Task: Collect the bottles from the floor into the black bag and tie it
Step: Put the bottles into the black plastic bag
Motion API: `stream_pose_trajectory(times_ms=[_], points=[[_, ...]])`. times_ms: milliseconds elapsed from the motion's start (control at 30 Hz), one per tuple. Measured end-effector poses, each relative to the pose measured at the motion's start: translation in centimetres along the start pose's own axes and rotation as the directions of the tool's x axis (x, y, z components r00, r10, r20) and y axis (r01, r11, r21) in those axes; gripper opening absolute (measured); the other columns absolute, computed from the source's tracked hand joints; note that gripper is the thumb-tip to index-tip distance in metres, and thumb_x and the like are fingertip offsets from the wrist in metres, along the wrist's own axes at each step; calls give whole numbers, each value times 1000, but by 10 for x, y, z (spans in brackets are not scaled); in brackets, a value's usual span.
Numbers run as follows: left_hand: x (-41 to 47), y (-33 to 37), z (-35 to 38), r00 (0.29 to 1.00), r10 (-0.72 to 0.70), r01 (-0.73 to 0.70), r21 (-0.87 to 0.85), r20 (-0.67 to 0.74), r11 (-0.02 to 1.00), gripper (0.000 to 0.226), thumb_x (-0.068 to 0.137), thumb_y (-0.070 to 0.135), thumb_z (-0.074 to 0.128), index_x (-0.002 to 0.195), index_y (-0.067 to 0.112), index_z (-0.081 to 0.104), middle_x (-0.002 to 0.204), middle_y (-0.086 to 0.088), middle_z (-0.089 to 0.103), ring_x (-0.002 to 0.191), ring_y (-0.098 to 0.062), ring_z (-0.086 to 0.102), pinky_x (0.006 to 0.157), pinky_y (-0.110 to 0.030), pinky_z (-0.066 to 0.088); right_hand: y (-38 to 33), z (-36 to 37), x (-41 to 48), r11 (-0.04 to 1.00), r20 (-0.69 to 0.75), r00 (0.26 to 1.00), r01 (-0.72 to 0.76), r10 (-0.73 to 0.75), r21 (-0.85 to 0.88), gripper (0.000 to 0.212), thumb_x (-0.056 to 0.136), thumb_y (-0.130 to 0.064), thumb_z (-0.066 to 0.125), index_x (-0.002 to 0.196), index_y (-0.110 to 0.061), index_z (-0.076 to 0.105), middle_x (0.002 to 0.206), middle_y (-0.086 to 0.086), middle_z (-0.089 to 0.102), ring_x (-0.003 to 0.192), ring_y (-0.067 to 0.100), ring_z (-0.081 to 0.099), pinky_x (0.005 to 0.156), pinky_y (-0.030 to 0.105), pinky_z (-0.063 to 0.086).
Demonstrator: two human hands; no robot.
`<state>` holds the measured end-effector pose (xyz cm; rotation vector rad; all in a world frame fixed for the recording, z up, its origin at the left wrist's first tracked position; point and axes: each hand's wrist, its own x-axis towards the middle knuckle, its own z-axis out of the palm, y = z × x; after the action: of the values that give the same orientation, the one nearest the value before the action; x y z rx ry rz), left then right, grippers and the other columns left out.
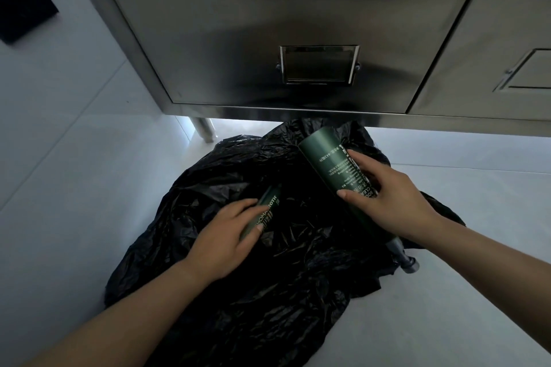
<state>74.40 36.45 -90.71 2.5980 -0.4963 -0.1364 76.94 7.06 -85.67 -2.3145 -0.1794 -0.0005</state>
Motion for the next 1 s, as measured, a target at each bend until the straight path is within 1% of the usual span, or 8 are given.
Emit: stream_pose_trajectory(times_ms=[133, 233, 400, 533, 667, 767, 867, 1000], points=[[6, -7, -19, 995, 6, 0, 66, -100, 998, 45, 91, 41, 42, 131, 26, 54, 137, 0, 52, 128, -17, 46, 107, -30, 34, -17, 11, 5, 994, 14, 998, -60, 59, 92, 69, 72, -47, 71, 133, -44, 40, 102, -26, 55, 93, -3, 55, 76, 8, 38], [10, -18, -28, 991, -106, 111, 69, -75, 991, 51, 89, 44, 37, 134, 25, 51, 141, -4, 49, 131, -20, 44, 109, -38, 34, -32, 29, 7, 989, 52, 997, -59, 53, 136, 67, 71, -47, 72, 131, -44, 43, 93, -28, 56, 88, -13, 54, 71, -1, 37], [13, -16, -37, 964, -187, 171, -97, -191, 980, 50, 89, 45, 45, 132, 22, 52, 138, -4, 51, 131, -21, 43, 111, -36, 30, -45, 54, 7, 992, 154, 987, -53, 36, 113, 72, 71, -44, 74, 135, -39, 41, 106, -20, 56, 97, -1, 55, 81, 8, 37], [23, -5, -59, 948, -85, 62, -84, -307, 995, 56, 84, 42, 51, 136, 21, 46, 137, -1, 51, 127, -18, 45, 107, -33, 33, -46, 49, 11, 1000, 179, 984, 6, -11, 31, 75, 65, -43, 79, 132, -42, 44, 108, -20, 54, 101, -2, 52, 82, -3, 30], [26, 4, -66, 974, -2, -52, -231, -225, 972, 58, 81, 46, 59, 136, 36, 41, 140, 9, 44, 131, -4, 38, 110, -22, 29, -48, 38, 19, 994, 246, 968, 73, -51, -80, 76, 63, -41, 81, 130, -44, 45, 127, -12, 58, 116, 4, 52, 97, 19, 39], [24, 8, -60, 992, 68, -96, -284, -107, 954, 65, 74, 56, 65, 133, 45, 39, 142, 15, 39, 131, 9, 31, 107, -9, 24, -51, 36, 19, 986, 307, 947, 131, -92, -107, 76, 61, -39, 82, 129, -41, 48, 128, -13, 57, 116, 3, 51, 99, 22, 39], [21, 2, -58, 994, 102, -109, -256, -43, 961, 67, 69, 51, 73, 130, 44, 45, 134, 16, 46, 126, 7, 39, 105, -19, 34, -55, 37, 19, 963, 393, 910, 210, -130, -169, 76, 64, -42, 80, 131, -41, 45, 128, -13, 56, 116, 7, 50, 99, 27, 40], [11, -6, -58, 994, 112, -111, -183, -3, 977, 72, 64, 43, 81, 128, 43, 49, 123, 20, 47, 116, 7, 45, 100, -16, 37, -60, 36, 21, 921, 453, 875, 306, -172, -241, 73, 68, -46, 75, 132, -43, 41, 127, -14, 55, 116, 10, 50, 95, 34, 44]])
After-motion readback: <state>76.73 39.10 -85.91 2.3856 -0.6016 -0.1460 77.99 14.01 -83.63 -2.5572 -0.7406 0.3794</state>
